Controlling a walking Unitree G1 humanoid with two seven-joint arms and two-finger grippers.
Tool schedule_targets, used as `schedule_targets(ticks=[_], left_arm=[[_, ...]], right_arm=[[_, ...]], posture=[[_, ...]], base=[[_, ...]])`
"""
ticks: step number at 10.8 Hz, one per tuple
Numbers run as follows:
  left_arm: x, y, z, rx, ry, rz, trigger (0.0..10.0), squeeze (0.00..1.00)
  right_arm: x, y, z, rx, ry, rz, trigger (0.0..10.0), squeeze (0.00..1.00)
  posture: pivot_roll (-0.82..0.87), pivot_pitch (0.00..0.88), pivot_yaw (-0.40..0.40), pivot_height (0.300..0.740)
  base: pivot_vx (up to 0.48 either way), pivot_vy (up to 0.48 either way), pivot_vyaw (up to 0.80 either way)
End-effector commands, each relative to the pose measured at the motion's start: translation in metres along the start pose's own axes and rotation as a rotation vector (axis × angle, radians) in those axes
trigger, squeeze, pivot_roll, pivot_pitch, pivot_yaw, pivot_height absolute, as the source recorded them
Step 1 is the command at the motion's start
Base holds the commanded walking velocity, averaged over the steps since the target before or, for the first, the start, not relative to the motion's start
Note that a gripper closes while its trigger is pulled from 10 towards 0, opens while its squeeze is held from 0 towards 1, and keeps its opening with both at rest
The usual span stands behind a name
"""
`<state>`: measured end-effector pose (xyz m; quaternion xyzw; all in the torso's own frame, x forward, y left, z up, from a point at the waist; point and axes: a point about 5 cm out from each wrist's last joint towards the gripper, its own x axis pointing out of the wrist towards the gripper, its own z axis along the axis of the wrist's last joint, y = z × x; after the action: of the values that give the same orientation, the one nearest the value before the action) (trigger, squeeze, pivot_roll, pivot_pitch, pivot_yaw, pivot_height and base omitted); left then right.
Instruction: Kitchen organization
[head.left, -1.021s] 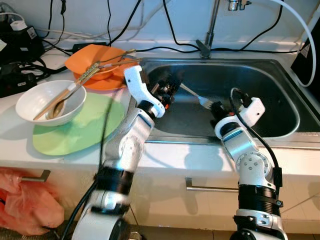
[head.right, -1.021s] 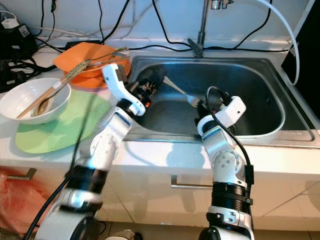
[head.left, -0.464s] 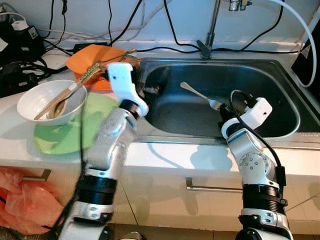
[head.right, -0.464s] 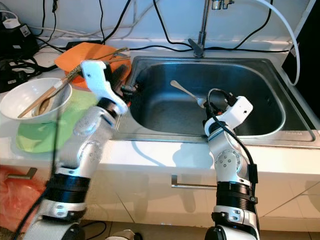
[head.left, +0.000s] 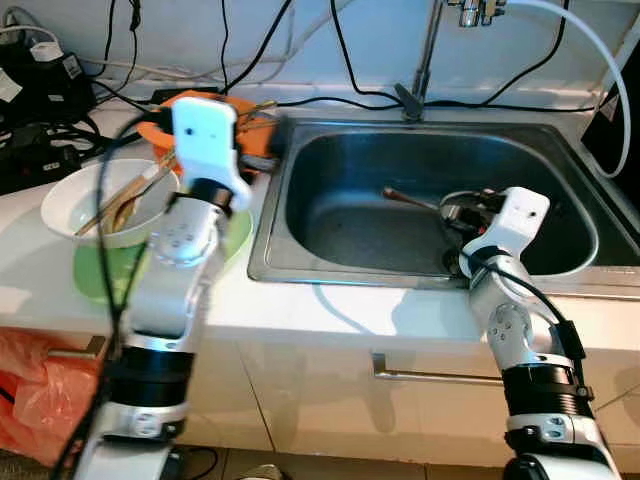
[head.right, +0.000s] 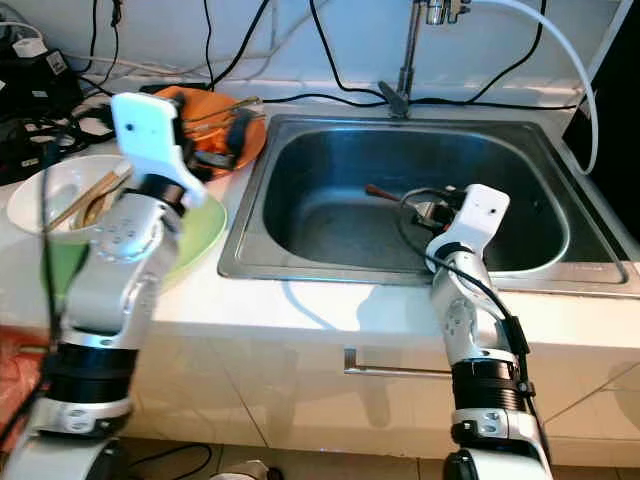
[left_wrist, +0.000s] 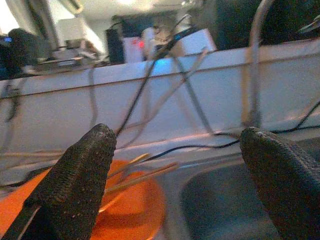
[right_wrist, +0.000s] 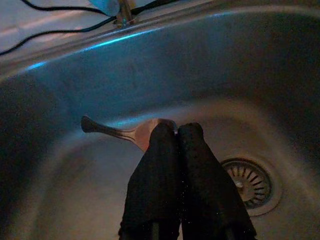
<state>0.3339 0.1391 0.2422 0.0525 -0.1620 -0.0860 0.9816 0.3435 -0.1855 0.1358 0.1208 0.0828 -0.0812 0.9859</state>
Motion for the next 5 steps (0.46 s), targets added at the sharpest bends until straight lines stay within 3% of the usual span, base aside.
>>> schedule_targets(ticks=[1,2,3,4,5], left_arm=[[-0.003,0.009,-0.002,0.027,0.019,0.050,10.0,1.00],[-0.005,0.019,-0.008,0.055,0.061,0.095,10.0,0.84],[-0.007,0.025,-0.011,0.090,0.099,0.130,10.0,0.00],[-0.007,0.031,-0.016,0.131,0.149,0.149,10.0,0.00],[-0.007,0.037,-0.021,0.173,0.193,0.164,10.0,0.00]], right_arm=[[0.000,-0.006,-0.018,-0.035,0.073,-0.023,10.0,0.00],[0.000,-0.007,-0.020,-0.062,0.079,-0.018,10.0,0.00],[0.000,-0.008,-0.024,-0.084,0.087,-0.014,10.0,0.00],[0.000,-0.008,-0.025,-0.081,0.089,0.002,10.0,0.00],[0.000,-0.007,-0.027,-0.076,0.093,0.024,10.0,1.00]], posture=[[0.14,0.004,0.039,0.740],[0.14,0.006,0.039,0.740],[0.14,0.011,0.039,0.740],[0.14,0.013,0.041,0.740],[0.14,0.014,0.042,0.740]], base=[[0.000,0.000,0.00],[0.000,0.000,0.00],[0.000,0.000,0.00],[0.000,0.000,0.00],[0.000,0.000,0.00]])
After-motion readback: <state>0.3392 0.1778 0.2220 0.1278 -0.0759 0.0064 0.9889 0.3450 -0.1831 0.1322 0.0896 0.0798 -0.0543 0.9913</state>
